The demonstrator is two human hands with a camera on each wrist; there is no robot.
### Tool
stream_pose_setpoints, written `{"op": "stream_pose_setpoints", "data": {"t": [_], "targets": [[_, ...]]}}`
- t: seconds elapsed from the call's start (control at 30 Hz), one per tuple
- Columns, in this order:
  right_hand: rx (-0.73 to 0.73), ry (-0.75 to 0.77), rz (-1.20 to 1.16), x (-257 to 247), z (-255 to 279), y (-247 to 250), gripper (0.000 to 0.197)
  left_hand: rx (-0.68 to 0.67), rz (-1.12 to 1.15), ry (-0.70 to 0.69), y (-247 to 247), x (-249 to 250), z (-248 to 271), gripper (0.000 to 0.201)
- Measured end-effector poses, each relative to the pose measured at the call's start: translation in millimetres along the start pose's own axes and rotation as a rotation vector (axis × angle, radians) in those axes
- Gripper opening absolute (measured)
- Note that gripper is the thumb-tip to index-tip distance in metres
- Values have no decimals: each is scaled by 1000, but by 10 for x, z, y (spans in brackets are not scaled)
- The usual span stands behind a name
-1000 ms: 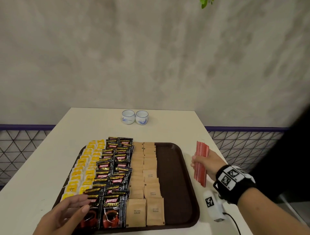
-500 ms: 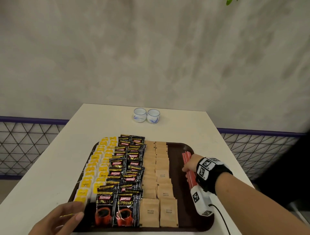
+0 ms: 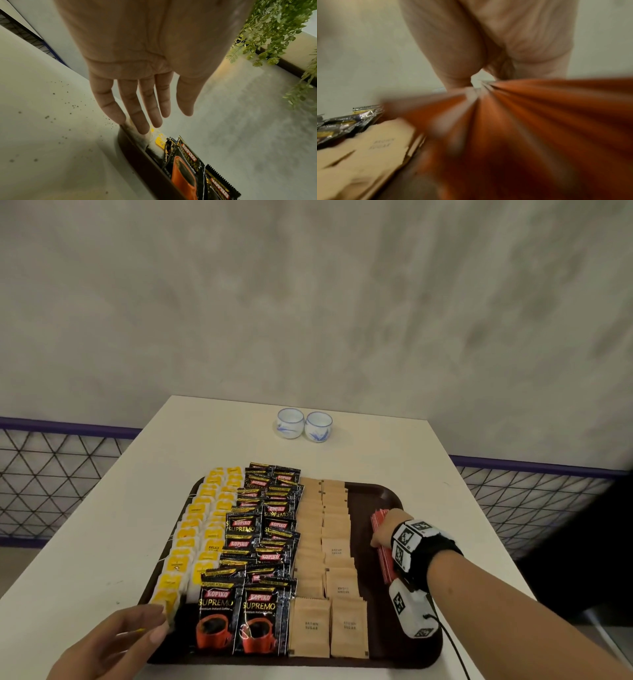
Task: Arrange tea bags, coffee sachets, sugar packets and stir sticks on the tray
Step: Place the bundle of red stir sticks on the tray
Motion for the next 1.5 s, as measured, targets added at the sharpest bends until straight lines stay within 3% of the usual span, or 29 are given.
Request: {"op": "stream_pose_setpoints", "data": {"t": [0.33, 0.43, 0.47, 0.53, 0.57, 0.67, 0.73, 0.8, 0.87, 0.93, 1.03, 1.1, 1.17, 1.23, 1.33, 1.43, 1.5], "targets": [[12, 7, -5, -7, 58, -4, 47, 69, -2, -155, 161, -176, -65, 17], [14, 10, -12, 12, 65, 11, 42, 28, 43, -128, 194, -256, -110, 67], [15, 16, -14, 6, 85, 24, 37, 39, 63, -115, 207, -271, -125, 63], [27, 26, -6, 16, 80, 50, 21, 78, 41, -132, 229, -262, -137, 33], [42, 17, -8, 28, 70, 66, 20, 82, 54, -145, 238, -263, -138, 32], [40, 30, -20, 16, 121, 123, 17, 30, 69, -114, 217, -299, -169, 72], [43, 22, -19, 34, 159, 162, 38, 10, 73, -82, 204, -339, -162, 78], [51, 25, -37, 56, 170, 189, 40, 9, 32, -103, 214, -337, -120, 76], [48, 20, -65, 78, 170, 198, 36, -52, 14, -89, 217, -359, -145, 68], [37, 8, -103, 96, 173, 210, 35, -254, -21, -12, 172, -553, -126, 62], [27, 4, -186, 145, 165, 279, 38, -353, 134, 50, 181, -549, -179, 56], [19, 5, -239, 205, 146, 370, 42, -263, 109, 104, 210, -648, -344, 53], [25, 3, -299, 281, 145, 504, 44, -63, 113, -18, 242, -703, -393, 53], [23, 0, -372, 366, 159, 636, 41, 68, 146, -83, 305, -675, -361, 25], [24, -9, -365, 522, 186, 812, 38, 83, 81, -101, 397, -929, -472, 51], [25, -21, -317, 664, 170, 903, 37, 99, 117, -53, 548, -1165, -606, 36], [16, -20, -290, 707, 152, 910, 36, 95, 153, 32, 663, -1578, -813, 40]]}}
Point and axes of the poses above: each hand's wrist, its own z-axis away from the middle knuckle, its own y-axis out of the back of the hand, x = y × z, the point moved 7 cm from there along -z, towards the middle knuckle, and after that the axes turned 7 degrees about -z, right-handed, at the moved point
